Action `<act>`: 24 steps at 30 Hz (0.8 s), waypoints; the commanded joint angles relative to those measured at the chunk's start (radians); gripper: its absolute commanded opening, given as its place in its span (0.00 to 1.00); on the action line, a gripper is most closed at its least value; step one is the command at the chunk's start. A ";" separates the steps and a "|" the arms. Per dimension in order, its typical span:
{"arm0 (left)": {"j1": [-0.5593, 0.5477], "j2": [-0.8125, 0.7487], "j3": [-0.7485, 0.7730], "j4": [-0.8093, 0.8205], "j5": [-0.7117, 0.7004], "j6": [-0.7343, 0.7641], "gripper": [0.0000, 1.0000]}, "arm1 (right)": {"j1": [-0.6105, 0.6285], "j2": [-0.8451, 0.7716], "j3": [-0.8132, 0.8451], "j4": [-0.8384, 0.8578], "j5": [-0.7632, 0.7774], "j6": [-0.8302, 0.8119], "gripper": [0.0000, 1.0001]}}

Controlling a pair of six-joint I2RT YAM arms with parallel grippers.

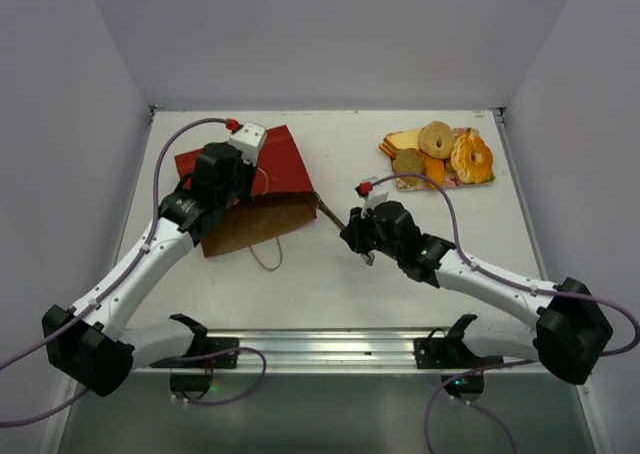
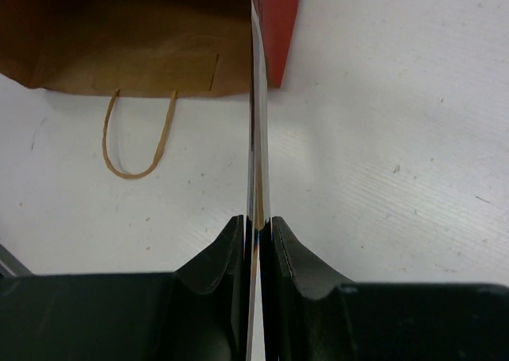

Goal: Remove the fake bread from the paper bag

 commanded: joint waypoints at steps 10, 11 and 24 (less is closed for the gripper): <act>0.014 0.031 0.056 0.079 -0.125 -0.018 0.00 | 0.009 0.106 0.112 0.077 0.040 0.006 0.00; 0.017 0.036 0.056 0.082 -0.133 -0.017 0.00 | 0.009 0.132 0.126 0.074 0.038 0.001 0.00; 0.099 0.108 0.079 0.107 -0.136 -0.038 0.16 | 0.010 0.297 0.345 0.018 0.051 -0.028 0.06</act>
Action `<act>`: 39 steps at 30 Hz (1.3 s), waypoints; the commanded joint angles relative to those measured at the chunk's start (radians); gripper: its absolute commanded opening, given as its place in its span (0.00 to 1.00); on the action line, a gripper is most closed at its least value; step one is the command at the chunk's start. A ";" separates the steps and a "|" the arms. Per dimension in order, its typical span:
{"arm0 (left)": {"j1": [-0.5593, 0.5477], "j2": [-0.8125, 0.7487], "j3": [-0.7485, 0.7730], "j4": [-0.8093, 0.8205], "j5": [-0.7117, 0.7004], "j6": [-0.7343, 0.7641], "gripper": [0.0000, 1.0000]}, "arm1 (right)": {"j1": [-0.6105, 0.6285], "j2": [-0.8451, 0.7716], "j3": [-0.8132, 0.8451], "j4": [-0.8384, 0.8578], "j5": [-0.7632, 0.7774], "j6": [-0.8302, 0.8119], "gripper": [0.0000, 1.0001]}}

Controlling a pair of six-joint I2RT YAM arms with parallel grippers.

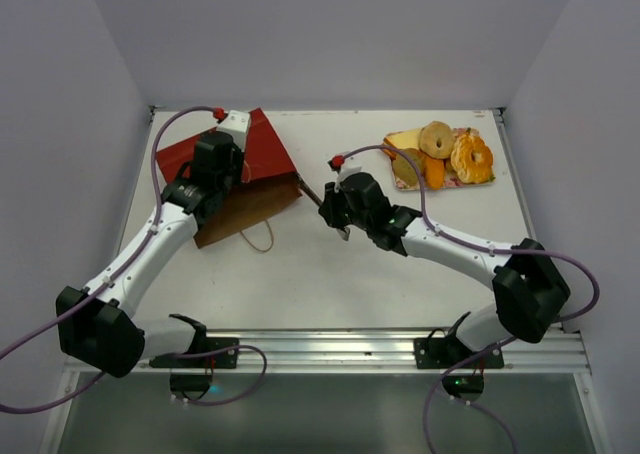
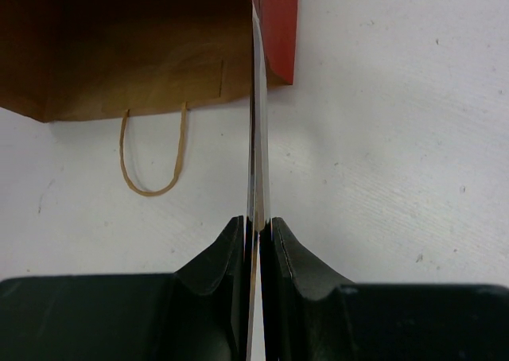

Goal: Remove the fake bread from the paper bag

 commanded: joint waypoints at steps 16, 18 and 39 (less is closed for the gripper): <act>0.053 -0.013 0.047 0.067 0.052 -0.045 0.67 | -0.003 -0.116 -0.010 -0.039 0.019 0.020 0.21; 0.061 -0.005 0.052 0.065 0.064 -0.052 0.67 | -0.004 -0.144 -0.025 -0.050 0.016 0.028 0.24; 0.106 0.248 0.243 0.113 0.103 -0.163 0.67 | -0.006 -0.276 -0.123 -0.126 -0.006 0.057 0.38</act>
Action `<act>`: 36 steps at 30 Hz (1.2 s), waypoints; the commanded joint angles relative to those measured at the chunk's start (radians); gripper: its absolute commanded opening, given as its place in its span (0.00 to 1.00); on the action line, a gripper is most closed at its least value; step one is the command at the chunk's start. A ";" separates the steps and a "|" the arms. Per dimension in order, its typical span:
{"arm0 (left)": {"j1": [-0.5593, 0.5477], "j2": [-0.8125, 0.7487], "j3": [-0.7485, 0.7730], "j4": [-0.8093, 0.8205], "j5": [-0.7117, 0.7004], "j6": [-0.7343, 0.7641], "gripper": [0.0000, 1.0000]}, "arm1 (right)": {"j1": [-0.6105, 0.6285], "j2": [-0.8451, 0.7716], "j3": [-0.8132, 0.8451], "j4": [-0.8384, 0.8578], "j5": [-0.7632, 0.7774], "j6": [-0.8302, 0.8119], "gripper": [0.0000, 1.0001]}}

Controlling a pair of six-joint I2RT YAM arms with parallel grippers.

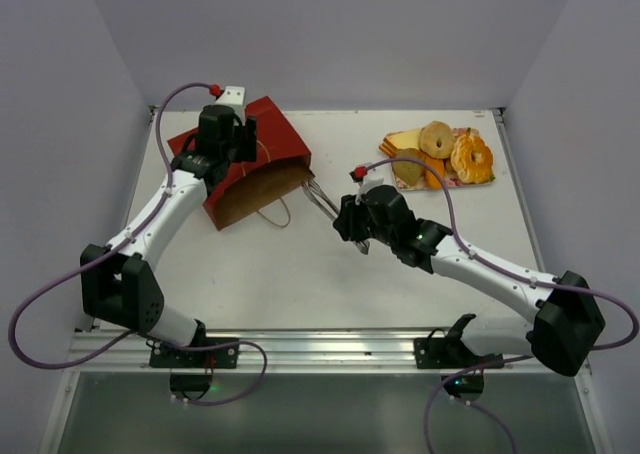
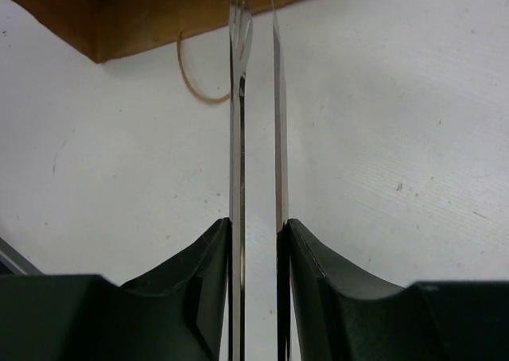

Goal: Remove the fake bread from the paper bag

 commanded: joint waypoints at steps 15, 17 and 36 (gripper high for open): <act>0.118 -0.022 0.076 0.012 0.143 -0.081 1.00 | -0.110 -0.073 -0.034 -0.056 0.001 0.026 0.38; 0.118 -0.048 0.061 -0.018 0.212 -0.058 1.00 | -0.118 -0.063 -0.026 -0.056 -0.007 0.024 0.39; 0.118 -0.399 -0.313 0.026 0.283 -0.214 1.00 | -0.204 0.188 0.155 -0.027 0.054 -0.019 0.40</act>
